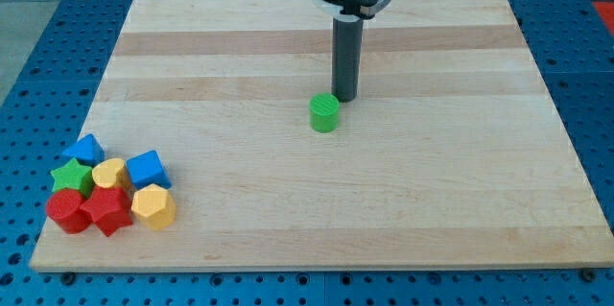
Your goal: Move the green circle to the top right of the blue cube
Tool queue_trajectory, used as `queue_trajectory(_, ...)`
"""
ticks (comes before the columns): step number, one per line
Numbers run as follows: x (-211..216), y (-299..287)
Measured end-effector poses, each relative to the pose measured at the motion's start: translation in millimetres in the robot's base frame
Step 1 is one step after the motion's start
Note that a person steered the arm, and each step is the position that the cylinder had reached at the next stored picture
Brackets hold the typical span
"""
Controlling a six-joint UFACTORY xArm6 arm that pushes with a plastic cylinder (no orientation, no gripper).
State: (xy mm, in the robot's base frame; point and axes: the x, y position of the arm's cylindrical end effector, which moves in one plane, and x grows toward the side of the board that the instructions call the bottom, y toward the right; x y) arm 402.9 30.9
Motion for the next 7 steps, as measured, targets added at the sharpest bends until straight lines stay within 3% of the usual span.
queue_trajectory(1,11,2)
queue_trajectory(3,54,-73)
queue_trajectory(5,95,-43)
queue_trajectory(7,59,-107)
